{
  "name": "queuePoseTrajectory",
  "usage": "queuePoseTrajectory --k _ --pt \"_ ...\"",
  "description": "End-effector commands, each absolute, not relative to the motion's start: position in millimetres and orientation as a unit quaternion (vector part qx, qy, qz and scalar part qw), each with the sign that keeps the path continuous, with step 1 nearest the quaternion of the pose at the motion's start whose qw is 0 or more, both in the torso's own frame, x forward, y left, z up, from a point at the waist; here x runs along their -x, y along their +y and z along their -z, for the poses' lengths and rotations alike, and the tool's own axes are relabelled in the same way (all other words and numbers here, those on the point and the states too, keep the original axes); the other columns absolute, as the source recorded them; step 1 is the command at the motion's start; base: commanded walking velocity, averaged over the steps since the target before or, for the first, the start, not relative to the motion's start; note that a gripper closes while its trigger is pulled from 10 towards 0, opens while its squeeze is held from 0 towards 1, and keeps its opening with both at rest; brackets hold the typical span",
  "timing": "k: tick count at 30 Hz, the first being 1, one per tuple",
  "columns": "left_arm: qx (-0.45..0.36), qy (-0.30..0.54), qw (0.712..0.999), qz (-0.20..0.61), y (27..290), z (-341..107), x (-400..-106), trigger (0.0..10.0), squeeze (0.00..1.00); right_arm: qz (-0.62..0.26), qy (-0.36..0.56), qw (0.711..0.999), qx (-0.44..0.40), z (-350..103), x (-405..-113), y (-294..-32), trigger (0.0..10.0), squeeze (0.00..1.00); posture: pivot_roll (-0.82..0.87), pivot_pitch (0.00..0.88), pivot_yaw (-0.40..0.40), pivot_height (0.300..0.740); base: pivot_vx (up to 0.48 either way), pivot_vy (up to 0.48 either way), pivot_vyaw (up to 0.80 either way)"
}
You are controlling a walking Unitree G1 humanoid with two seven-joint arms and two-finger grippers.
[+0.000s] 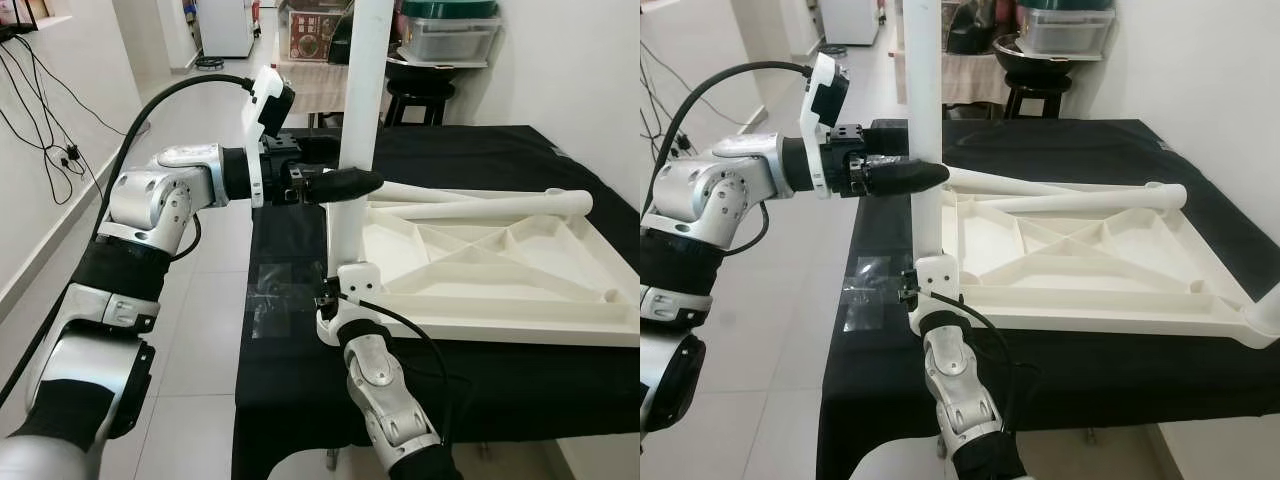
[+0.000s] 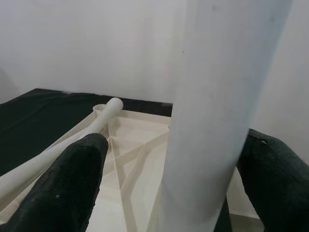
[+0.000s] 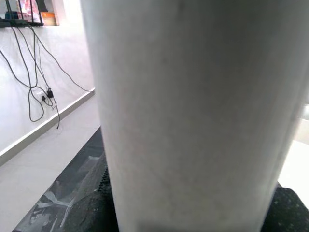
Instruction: Building children table
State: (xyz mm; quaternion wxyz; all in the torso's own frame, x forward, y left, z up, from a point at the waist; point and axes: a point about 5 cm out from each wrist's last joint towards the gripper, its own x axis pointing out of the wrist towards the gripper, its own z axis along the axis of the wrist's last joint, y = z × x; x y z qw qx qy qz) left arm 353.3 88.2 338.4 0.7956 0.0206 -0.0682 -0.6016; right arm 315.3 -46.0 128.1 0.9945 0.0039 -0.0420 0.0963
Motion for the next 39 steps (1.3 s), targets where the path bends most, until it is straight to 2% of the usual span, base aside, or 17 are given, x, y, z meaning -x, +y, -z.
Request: queuePoseTrajectory --k 1,2,3,4,15,16,20,22,23,24,26,27,28,29,30,36,39 --pt "-0.022 -0.067 0.796 0.601 83 -337 -356 10.0 0.00 -0.139 0.024 0.987 -0.075 -122 -309 8 10.0 0.00 0.00 0.099 -0.006 0.740 0.000 0.000 0.00" --pt "-0.015 -0.068 0.793 0.605 79 -336 -358 4.2 0.00 -0.140 0.023 0.987 -0.075 -122 -309 8 10.0 0.00 -0.01 0.100 -0.007 0.740 0.000 0.000 0.00" --pt "-0.015 -0.068 0.793 0.605 79 -336 -358 4.2 0.00 -0.140 0.023 0.987 -0.075 -122 -309 8 10.0 0.00 -0.01 0.100 -0.007 0.740 0.000 0.000 0.00" --pt "-0.011 -0.068 0.790 0.609 76 -335 -358 0.0 0.00 -0.141 0.023 0.987 -0.075 -122 -309 8 10.0 0.00 -0.01 0.100 -0.007 0.740 0.000 0.000 0.00" --pt "-0.039 -0.063 0.766 0.638 69 -334 -356 0.0 0.00 -0.171 0.015 0.982 -0.081 -128 -312 10 10.0 0.00 -0.01 0.092 -0.010 0.740 0.000 0.000 0.00" --pt "-0.043 -0.062 0.765 0.640 71 -333 -355 0.0 0.00 -0.190 0.000 0.978 -0.091 -138 -313 11 10.0 1.00 -0.01 0.092 -0.011 0.740 0.000 0.000 0.00" --pt "-0.049 -0.061 0.763 0.642 72 -332 -354 0.0 0.00 -0.244 -0.045 0.963 -0.109 -159 -316 12 10.0 1.00 -0.01 0.088 -0.010 0.740 0.000 0.000 0.00" --pt "-0.055 -0.060 0.760 0.645 73 -332 -354 0.0 0.00 -0.371 -0.102 0.918 -0.097 -189 -320 -1 10.0 1.00 -0.01 0.084 -0.008 0.740 0.000 0.000 0.00" --pt "-0.055 -0.060 0.760 0.645 73 -332 -354 0.0 0.00 -0.371 -0.102 0.918 -0.097 -189 -320 -1 10.0 1.00 -0.01 0.084 -0.008 0.740 0.000 0.000 0.00" --pt "-0.058 -0.061 0.758 0.647 73 -332 -354 0.0 0.00 -0.476 -0.112 0.872 -0.020 -198 -322 -20 10.0 1.00 -0.02 0.080 -0.007 0.740 0.000 0.000 0.00" --pt "-0.059 -0.062 0.757 0.648 73 -332 -354 0.0 0.00 -0.507 -0.103 0.856 0.022 -196 -323 -28 10.0 1.00 -0.02 0.080 -0.007 0.740 0.000 0.000 0.00" --pt "-0.060 -0.063 0.756 0.648 73 -332 -354 0.0 0.00 -0.532 -0.092 0.839 0.073 -191 -327 -41 10.0 0.67 -0.02 0.074 -0.008 0.740 0.000 0.000 0.00" --pt "-0.060 -0.064 0.755 0.650 73 -332 -354 0.0 0.00 -0.543 -0.073 0.831 0.097 -189 -333 -54 10.0 0.41 -0.02 0.073 -0.008 0.740 0.000 0.000 0.00" --pt "-0.060 -0.064 0.755 0.650 73 -332 -354 0.0 0.00 -0.543 -0.073 0.831 0.097 -189 -333 -54 10.0 0.41 -0.02 0.073 -0.008 0.740 0.000 0.000 0.00" --pt "-0.061 -0.065 0.754 0.651 72 -332 -354 0.0 0.00 -0.542 -0.058 0.834 0.092 -193 -344 -69 10.0 0.00 -0.02 0.070 -0.011 0.740 0.000 0.000 0.00" --pt "-0.062 -0.068 0.750 0.655 71 -333 -351 0.0 0.00 -0.528 -0.034 0.845 0.084 -214 -371 -96 10.0 0.00 -0.02 0.066 -0.015 0.740 0.000 0.000 0.00" --pt "-0.062 -0.068 0.749 0.656 71 -332 -350 0.0 0.00 -0.534 -0.029 0.841 0.084 -218 -373 -96 10.0 0.00 -0.01 0.064 -0.015 0.740 0.000 0.000 0.00"
